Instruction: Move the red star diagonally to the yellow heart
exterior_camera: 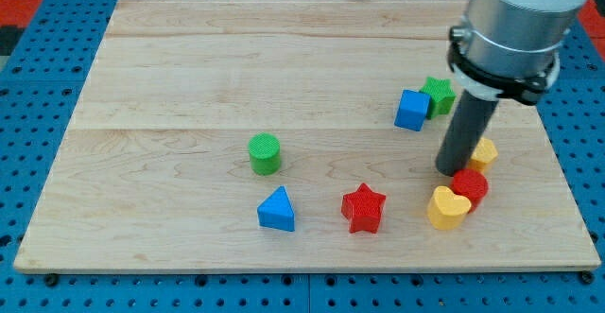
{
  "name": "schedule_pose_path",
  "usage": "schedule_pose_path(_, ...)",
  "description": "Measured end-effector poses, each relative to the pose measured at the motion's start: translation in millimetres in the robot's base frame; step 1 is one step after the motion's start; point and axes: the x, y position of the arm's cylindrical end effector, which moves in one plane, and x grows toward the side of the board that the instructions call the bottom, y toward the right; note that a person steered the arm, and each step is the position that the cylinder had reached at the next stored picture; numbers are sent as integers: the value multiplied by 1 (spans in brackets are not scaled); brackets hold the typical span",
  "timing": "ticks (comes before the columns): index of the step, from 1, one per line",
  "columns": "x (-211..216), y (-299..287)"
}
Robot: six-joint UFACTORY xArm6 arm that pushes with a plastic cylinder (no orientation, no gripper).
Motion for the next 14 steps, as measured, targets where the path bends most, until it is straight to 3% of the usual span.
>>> schedule_pose_path(1, 2, -4)
schedule_pose_path(2, -6, -45)
schedule_pose_path(4, -71, 21)
schedule_pose_path(7, -9, -34)
schedule_pose_path(9, 5, -151)
schedule_pose_path(10, 35, -156)
schedule_pose_path(12, 51, -100)
schedule_pose_path(14, 38, -59)
